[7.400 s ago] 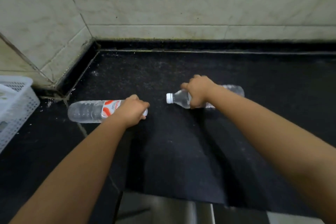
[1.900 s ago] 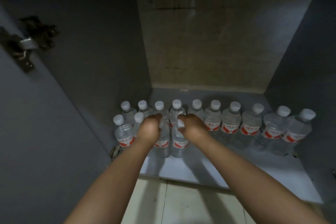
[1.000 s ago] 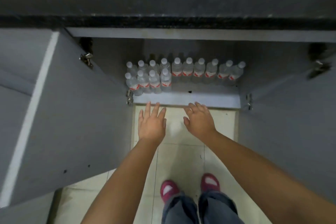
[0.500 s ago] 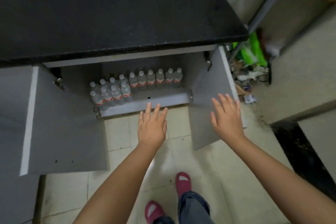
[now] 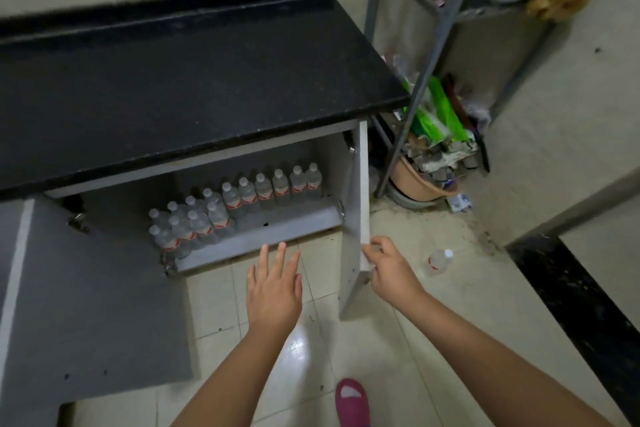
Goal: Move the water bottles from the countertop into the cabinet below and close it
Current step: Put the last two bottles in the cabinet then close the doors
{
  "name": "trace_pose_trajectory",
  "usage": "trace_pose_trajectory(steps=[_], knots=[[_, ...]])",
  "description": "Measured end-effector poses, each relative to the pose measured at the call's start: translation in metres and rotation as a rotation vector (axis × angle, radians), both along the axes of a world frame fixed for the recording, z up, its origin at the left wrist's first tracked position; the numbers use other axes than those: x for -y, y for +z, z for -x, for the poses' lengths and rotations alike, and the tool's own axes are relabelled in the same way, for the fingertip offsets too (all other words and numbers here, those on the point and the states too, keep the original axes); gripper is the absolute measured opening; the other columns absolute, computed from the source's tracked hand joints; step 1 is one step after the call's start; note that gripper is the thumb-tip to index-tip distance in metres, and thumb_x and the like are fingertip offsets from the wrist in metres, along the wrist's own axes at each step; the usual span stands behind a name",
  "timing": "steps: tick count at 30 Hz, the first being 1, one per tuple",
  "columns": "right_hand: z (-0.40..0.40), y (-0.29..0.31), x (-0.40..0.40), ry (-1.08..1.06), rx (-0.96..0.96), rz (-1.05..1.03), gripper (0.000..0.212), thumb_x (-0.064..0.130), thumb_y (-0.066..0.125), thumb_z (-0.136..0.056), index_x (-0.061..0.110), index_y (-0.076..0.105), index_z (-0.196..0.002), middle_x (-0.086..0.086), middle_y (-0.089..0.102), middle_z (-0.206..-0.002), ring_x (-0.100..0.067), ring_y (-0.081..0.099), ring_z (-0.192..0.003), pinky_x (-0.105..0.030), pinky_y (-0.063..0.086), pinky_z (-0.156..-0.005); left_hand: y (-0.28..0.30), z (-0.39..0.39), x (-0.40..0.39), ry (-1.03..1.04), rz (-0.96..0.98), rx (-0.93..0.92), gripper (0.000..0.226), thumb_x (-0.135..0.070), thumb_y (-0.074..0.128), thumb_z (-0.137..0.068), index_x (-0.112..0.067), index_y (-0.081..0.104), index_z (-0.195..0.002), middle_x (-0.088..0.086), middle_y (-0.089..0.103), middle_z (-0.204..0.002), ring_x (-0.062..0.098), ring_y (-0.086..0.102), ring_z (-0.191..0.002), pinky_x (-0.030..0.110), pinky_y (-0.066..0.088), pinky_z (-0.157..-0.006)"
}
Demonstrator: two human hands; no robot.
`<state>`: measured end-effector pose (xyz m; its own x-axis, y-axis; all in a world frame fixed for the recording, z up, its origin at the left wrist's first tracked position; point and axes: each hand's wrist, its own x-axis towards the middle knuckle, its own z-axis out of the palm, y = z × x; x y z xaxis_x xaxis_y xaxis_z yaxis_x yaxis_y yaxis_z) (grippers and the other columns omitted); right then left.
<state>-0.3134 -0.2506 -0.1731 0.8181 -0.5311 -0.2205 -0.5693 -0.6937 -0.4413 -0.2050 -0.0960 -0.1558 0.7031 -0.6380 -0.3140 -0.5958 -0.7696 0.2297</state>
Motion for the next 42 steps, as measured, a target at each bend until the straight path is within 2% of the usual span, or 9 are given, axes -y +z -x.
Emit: trace_pose_trajectory(steps=[2, 7, 11, 17, 21, 25, 29, 35, 42], knots=[[-0.014, -0.002, -0.002, 0.078, 0.000, 0.043, 0.044, 0.006, 0.055, -0.087, 0.012, 0.049, -0.130, -0.012, 0.043, -0.139, -0.027, 0.048, -0.122, -0.030, 0.043, -0.099, 0.001, -0.005, 0.001, 0.026, 0.004, 0.019, 0.048, -0.032, 0.021, -0.103, -0.028, 0.012, -0.150, -0.005, 0.001, -0.161, 0.021, -0.009, -0.149, 0.038, 0.001, -0.123], [-0.065, -0.009, -0.007, 0.390, 0.028, 0.338, 0.062, 0.024, 0.094, -0.023, 0.015, 0.077, -0.082, -0.003, 0.077, -0.090, -0.019, 0.074, -0.087, -0.035, 0.059, -0.070, -0.001, -0.031, -0.007, 0.147, 0.051, 0.060, 0.049, -0.029, 0.026, -0.102, -0.023, 0.017, -0.150, -0.002, 0.008, -0.161, 0.023, -0.005, -0.150, 0.040, 0.003, -0.122], [-0.100, -0.007, -0.008, 0.574, -0.005, 0.435, 0.066, 0.031, 0.094, -0.024, 0.012, 0.076, -0.084, -0.002, 0.078, -0.088, -0.019, 0.074, -0.085, -0.037, 0.059, -0.069, -0.007, -0.065, -0.016, 0.250, 0.111, 0.205, 0.063, -0.037, 0.015, -0.091, -0.011, 0.039, -0.142, 0.008, 0.034, -0.153, 0.033, 0.021, -0.145, 0.050, 0.021, -0.117], [-0.143, -0.016, -0.014, 0.627, -0.009, 0.468, 0.069, 0.031, 0.093, -0.026, 0.008, 0.075, -0.089, -0.007, 0.077, -0.088, -0.022, 0.074, -0.086, -0.037, 0.059, -0.072, -0.024, -0.101, -0.029, 0.344, 0.043, 0.220, 0.090, -0.046, -0.013, -0.071, -0.015, 0.021, -0.149, 0.002, 0.015, -0.159, 0.026, 0.004, -0.149, 0.044, 0.008, -0.121], [-0.164, -0.014, -0.020, 0.590, -0.042, 0.494, 0.063, 0.023, 0.079, -0.065, 0.000, 0.058, -0.120, -0.021, 0.064, -0.120, -0.035, 0.058, -0.116, -0.047, 0.039, -0.106, -0.032, -0.103, -0.038, 0.390, -0.027, 0.170, 0.096, -0.045, -0.022, -0.064, -0.018, 0.009, -0.151, -0.001, 0.002, -0.161, 0.022, -0.006, -0.150, 0.040, 0.000, -0.122], [-0.166, -0.026, -0.031, 0.558, -0.061, 0.604, 0.059, 0.039, 0.085, -0.049, 0.007, 0.070, -0.097, -0.011, 0.073, -0.092, -0.028, 0.070, -0.092, -0.043, 0.048, -0.095, -0.032, -0.105, -0.049, 0.413, -0.075, 0.158, 0.065, -0.042, -0.003, -0.092, -0.016, 0.004, -0.151, 0.001, -0.003, -0.161, 0.023, -0.009, -0.149, 0.039, -0.002, -0.122], [-0.166, -0.033, -0.044, 0.592, -0.057, 0.627, 0.066, 0.042, 0.085, -0.050, 0.007, 0.070, -0.103, -0.010, 0.074, -0.100, -0.028, 0.069, -0.099, -0.042, 0.055, -0.085, -0.028, -0.123, -0.089, 0.599, -0.179, 0.212, 0.061, -0.032, 0.027, -0.102, -0.010, -0.002, -0.151, 0.013, -0.008, -0.160, 0.029, -0.011, -0.148, 0.041, -0.002, -0.122], [-0.168, -0.029, -0.071, 0.584, -0.198, 0.597, 0.059, 0.024, 0.032, -0.099, 0.002, 0.004, -0.146, -0.018, 0.017, -0.153, -0.040, 0.009, -0.143, -0.047, 0.008, -0.119, -0.029, -0.132, -0.172, 0.846, -0.441, 0.207, 0.064, -0.029, 0.034, -0.099, -0.008, 0.002, -0.151, 0.028, -0.006, -0.157, 0.043, -0.008, -0.145, 0.050, 0.002, -0.120], [-0.162, -0.029, -0.093, 0.508, -0.271, 0.661, 0.062, 0.018, 0.026, -0.098, 0.000, -0.013, -0.143, -0.019, -0.011, -0.156, -0.032, -0.009, -0.145, -0.040, 0.000, -0.120, -0.029, -0.136, -0.210, 0.923, -0.428, 0.045, 0.070, -0.034, 0.037, -0.099, -0.010, -0.004, -0.151, 0.031, -0.007, -0.155, 0.045, -0.004, -0.145, 0.051, 0.004, -0.120]])
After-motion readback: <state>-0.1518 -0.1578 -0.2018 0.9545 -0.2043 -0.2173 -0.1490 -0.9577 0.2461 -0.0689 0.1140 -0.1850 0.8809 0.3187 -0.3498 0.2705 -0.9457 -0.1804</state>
